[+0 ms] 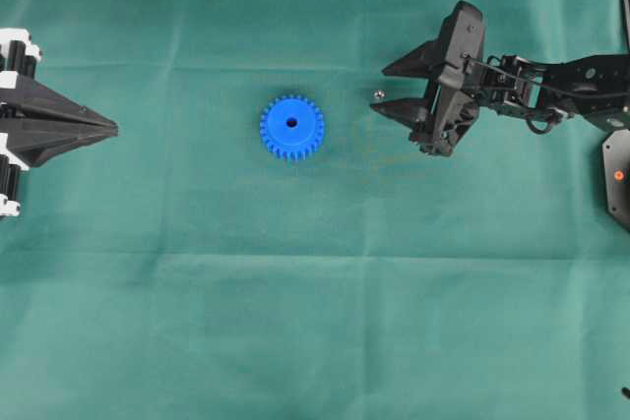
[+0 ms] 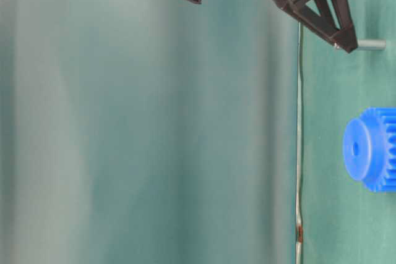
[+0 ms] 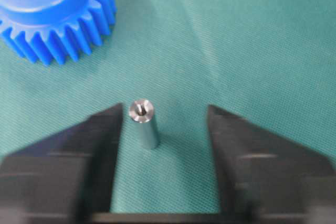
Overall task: Insert the shaft placed at a random location into the center hole of the medium gear at another random location.
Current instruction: 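Close the right gripper around the silver shaft, then lift the silver shaft with the right gripper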
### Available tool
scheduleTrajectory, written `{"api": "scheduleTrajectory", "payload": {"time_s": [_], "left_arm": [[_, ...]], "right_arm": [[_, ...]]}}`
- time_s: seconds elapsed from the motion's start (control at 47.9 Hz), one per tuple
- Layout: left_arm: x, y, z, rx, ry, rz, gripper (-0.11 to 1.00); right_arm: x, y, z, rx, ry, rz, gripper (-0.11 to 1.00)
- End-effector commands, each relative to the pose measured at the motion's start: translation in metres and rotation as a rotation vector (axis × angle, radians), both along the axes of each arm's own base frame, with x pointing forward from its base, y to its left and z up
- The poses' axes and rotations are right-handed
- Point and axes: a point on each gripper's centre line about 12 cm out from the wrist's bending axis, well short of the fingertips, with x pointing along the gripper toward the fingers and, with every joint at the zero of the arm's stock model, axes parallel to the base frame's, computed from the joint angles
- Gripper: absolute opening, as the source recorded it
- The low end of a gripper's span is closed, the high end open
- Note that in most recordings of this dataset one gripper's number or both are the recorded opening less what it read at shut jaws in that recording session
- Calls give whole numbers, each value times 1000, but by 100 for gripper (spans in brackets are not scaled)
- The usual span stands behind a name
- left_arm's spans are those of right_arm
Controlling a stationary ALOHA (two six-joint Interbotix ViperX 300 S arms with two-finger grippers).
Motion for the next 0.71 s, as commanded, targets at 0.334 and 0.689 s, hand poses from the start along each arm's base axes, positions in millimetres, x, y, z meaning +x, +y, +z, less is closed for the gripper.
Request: {"api": "scheduleTrajectory", "payload": {"time_s": [0.334, 0.689], "left_arm": [[2, 0, 8, 3, -14, -2, 0], [2, 0, 8, 1, -11, -2, 0]], "right_arm": [[7, 1, 8, -9, -34, 10, 14], [13, 0, 21, -14, -65, 10, 14]]}}
